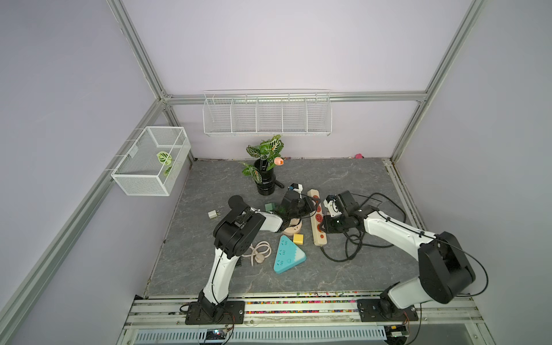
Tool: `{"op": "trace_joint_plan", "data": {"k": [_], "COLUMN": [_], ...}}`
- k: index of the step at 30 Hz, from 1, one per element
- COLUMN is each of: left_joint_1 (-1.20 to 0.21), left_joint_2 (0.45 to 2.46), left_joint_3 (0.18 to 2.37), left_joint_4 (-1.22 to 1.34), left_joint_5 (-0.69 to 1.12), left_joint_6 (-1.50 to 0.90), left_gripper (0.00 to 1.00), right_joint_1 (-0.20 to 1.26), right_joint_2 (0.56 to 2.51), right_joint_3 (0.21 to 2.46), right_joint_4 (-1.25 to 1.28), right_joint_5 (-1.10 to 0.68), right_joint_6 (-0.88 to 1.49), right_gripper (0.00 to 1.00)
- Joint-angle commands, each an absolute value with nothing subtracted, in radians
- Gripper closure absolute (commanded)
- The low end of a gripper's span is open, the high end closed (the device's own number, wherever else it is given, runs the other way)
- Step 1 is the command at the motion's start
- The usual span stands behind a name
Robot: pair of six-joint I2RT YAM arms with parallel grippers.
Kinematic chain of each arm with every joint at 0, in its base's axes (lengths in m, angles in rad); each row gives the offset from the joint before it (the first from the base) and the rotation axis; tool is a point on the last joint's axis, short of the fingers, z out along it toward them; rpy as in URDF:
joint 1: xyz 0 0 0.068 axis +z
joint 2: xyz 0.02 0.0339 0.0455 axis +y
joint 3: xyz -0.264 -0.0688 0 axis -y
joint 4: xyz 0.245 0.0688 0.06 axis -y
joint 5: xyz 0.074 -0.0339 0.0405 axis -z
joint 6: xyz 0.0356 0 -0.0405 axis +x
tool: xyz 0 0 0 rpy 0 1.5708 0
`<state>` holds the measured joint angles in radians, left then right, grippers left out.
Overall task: Pull the plug off the socket
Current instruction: Remove the plug from the socket.
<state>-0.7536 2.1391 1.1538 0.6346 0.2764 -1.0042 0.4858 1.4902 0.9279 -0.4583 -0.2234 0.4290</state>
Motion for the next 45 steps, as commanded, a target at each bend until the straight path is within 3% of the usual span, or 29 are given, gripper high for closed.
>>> {"op": "trace_joint_plan", "data": {"k": [1, 11, 14, 17, 21, 26, 30, 36, 39, 45], "left_joint_1": [-0.738, -0.737, -0.736, -0.736, -0.737, -0.737, -0.738, -0.738, -0.737, -0.738], "left_joint_2": [2.149, 2.171, 2.184, 2.194, 2.187, 2.201, 2.232, 2.246, 2.247, 2.267], "left_joint_3": [1.122, 1.094, 1.089, 1.090, 1.099, 1.103, 1.124, 1.159, 1.153, 1.147], "left_joint_4": [0.468, 0.407, 0.401, 0.416, 0.388, 0.377, 0.345, 0.292, 0.271, 0.254], "left_joint_5": [0.151, 0.128, 0.122, 0.123, 0.111, 0.110, 0.105, 0.098, 0.091, 0.069], "left_joint_6": [-0.817, -0.772, -0.772, -0.788, -0.770, -0.770, -0.758, -0.736, -0.751, -0.767], "left_gripper": [1.00, 1.00, 1.00, 1.00, 1.00, 1.00, 1.00, 1.00, 1.00, 1.00], "right_joint_1": [0.477, 0.334, 0.353, 0.496, 0.486, 0.360, 0.356, 0.498, 0.425, 0.319], "right_joint_2": [1.404, 1.367, 1.377, 1.420, 1.418, 1.323, 1.339, 1.380, 1.317, 1.199], "right_joint_3": [0.985, 0.975, 0.958, 1.027, 1.039, 0.975, 0.946, 1.024, 1.027, 0.938], "right_joint_4": [-0.521, -0.535, -0.521, -0.631, -0.667, -0.580, -0.527, -0.667, -0.709, -0.590], "right_joint_5": [-0.171, -0.339, -0.314, -0.112, -0.086, -0.271, -0.349, -0.133, -0.109, -0.288], "right_joint_6": [0.394, 0.410, 0.397, 0.333, 0.322, 0.395, 0.435, 0.356, 0.363, 0.397], "right_gripper": [1.00, 1.00, 1.00, 1.00, 1.00, 1.00, 1.00, 1.00, 1.00, 1.00]}}
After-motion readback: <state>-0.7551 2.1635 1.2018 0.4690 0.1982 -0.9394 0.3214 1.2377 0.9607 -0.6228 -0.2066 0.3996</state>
